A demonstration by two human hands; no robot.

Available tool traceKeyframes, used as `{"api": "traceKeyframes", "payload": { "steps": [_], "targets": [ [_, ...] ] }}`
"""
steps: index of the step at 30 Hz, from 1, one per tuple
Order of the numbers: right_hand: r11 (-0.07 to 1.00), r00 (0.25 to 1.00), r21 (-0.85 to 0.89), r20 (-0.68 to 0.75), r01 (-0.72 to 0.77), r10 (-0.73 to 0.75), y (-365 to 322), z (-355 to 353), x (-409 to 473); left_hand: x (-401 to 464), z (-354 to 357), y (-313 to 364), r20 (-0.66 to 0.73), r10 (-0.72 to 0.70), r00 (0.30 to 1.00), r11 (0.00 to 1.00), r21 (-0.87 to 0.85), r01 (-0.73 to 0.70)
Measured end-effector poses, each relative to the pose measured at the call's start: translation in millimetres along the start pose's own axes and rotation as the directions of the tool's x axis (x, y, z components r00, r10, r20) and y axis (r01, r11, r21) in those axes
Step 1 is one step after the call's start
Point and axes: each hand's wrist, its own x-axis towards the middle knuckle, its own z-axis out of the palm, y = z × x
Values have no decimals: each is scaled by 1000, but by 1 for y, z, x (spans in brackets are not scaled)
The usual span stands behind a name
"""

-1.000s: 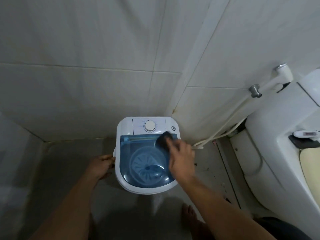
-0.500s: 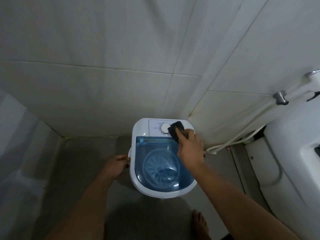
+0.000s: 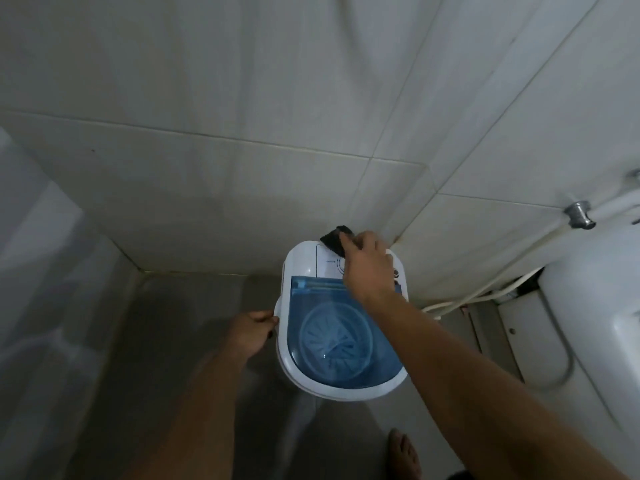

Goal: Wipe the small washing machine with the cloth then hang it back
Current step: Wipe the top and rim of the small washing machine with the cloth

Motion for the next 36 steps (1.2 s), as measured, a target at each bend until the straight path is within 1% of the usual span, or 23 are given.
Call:
{"api": "traceKeyframes", "payload": {
  "steps": [2, 4, 5, 7, 10, 12, 13, 14, 15, 17, 18, 19, 20, 23, 25, 27, 29, 30, 32, 33, 34, 35, 36],
  "targets": [
    [978, 980, -61, 3, 201, -201, -8, 13, -33, -1, 0, 1, 4, 5, 1000, 1000, -3, -5],
    [897, 900, -78, 65, 435, -431, -12, 22, -66, -1, 1, 1, 8, 10, 1000, 1000, -7, -10],
    [872, 872, -39, 63, 487, -485, -10, 21, -73, 0, 1, 0, 9, 10, 1000, 1000, -12, -10],
    [899, 902, 77, -15, 431, -431, -2, 12, -68, 1, 2, 0, 7, 16, 1000, 1000, -22, -16],
    [978, 975, 145, -188, 151, -122, 15, 0, -44, 3, 3, -3, 4, 24, 1000, 1000, -18, -24],
    [987, 985, 160, -161, -34, 60, 24, 1, -39, 1, 3, -2, 4, 23, 1000, 1000, -18, -23],
    [989, 990, 140, -127, -44, 62, 26, 5, -45, 1, 3, -2, 5, 23, 1000, 1000, -15, -22],
    [995, 996, 100, -94, 4, 6, 25, 10, -55, 1, 2, -1, 5, 22, 1000, 1000, -14, -21],
    [994, 993, 45, -66, 104, -101, 23, 16, -69, 1, 2, -2, 2, 19, 1000, 1000, -15, -19],
    [932, 932, -17, 25, 361, -361, 22, 21, -88, 2, 3, -1, -4, 11, 1000, 1000, -20, -11],
    [901, 900, -3, 47, 433, -432, 22, 19, -87, 2, 3, -1, -5, 8, 1000, 1000, -20, -8],
    [896, 895, 25, 40, 444, -445, 23, 15, -78, 2, 3, -2, -4, 9, 1000, 1000, -18, -9],
    [911, 913, 66, 8, 406, -407, 22, 11, -65, 2, 3, -2, -3, 14, 1000, 1000, -18, -14],
    [970, 974, 106, -94, 217, -207, 12, 2, -19, 0, 4, -1, -18, 23, 1000, 1000, -17, -23],
    [989, 992, 79, -46, 125, -122, -4, 1, 7, 1, 3, -2, -15, 16, 1000, 1000, -12, -16],
    [996, 997, 18, 2, 84, -84, -26, 4, 13, 1, 1, -1, 7, 13, 1000, 1000, -10, -13],
    [980, 981, -49, 23, 195, -194, -49, 12, 0, 3, 0, -4, 10, 4, 1000, 999, -36, -4],
    [943, 945, -71, 52, 326, -323, -59, 17, -9, 4, 0, -5, 7, 1, 1000, 998, -63, 0],
    [792, 783, -58, 212, 608, -585, -73, 20, -20, 2, 0, -5, 22, -22, 1000, 993, -118, 24],
    [732, 714, -51, 273, 680, -645, -78, 16, -12, 0, -1, -5, 37, -43, 998, 987, -151, 48],
    [725, 706, -57, 291, 687, -646, -80, 11, 2, -2, 0, -4, 49, -67, 997, 978, -197, 76],
    [761, 746, -73, 281, 644, -604, -80, 5, 19, -5, 0, -2, 58, -105, 993, 962, -246, 116],
    [824, 816, -96, 246, 558, -524, -77, 0, 33, -7, 2, -1, 55, -133, 990, 941, -305, 144]
  ]
}}
